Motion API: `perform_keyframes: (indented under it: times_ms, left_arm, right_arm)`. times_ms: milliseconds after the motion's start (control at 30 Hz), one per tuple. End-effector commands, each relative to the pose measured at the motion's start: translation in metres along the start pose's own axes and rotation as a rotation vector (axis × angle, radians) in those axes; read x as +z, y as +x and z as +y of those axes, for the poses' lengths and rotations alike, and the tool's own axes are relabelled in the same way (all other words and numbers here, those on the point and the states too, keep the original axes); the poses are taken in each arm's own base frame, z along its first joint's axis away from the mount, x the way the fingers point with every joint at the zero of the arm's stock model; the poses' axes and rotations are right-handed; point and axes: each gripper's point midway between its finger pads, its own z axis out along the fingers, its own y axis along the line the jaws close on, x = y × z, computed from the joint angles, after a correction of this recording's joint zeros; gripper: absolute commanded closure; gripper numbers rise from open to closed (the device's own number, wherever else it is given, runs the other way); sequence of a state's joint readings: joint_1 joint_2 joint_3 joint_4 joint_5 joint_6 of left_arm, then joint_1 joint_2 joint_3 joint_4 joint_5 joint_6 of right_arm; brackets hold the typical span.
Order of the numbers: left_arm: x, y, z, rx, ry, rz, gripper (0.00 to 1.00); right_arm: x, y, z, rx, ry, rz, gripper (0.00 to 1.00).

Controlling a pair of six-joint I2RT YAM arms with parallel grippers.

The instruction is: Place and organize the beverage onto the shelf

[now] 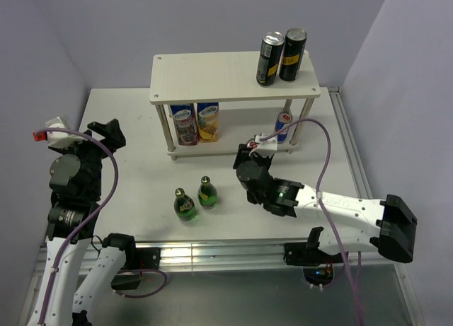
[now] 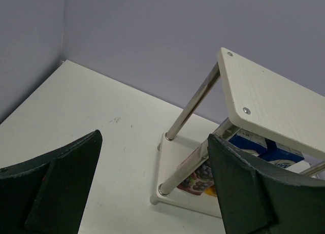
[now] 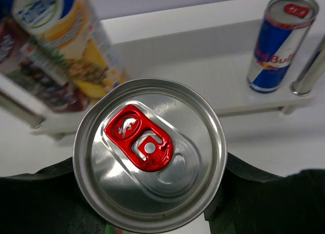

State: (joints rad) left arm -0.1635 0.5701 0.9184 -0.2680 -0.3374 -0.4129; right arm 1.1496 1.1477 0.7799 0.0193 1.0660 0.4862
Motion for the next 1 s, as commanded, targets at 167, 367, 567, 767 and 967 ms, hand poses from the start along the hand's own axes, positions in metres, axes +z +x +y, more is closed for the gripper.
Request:
perform_keyframes:
  times_ms: [167, 367, 567, 767, 967]
  left_arm:
    - [0.0, -0.009, -0.001, -0.017, 0.004, -0.028, 0.08]
    - [0.003, -0.007, 0.0, -0.016, -0.002, -0.022, 0.08]
    - [0.005, -0.007, 0.001, -0.019, -0.005, -0.019, 0.09]
    - [0.005, -0.007, 0.003, -0.018, -0.012, -0.022, 0.09]
    - [0.005, -0.009, 0.005, -0.018, -0.017, -0.026, 0.09]
  right_arm:
    - [0.082, -0.016, -0.028, 0.01, 0.143, -0.038, 1.0]
    - [0.125, -0.011, -0.045, -0.012, 0.206, -0.023, 1.0]
    - [0.152, -0.02, -0.07, -0.022, 0.265, -0.04, 1.0]
    - [0.172, -0.01, -0.08, -0.009, 0.282, -0.017, 1.0]
    - [0.183, 0.006, -0.084, -0.03, 0.308, 0.005, 1.0]
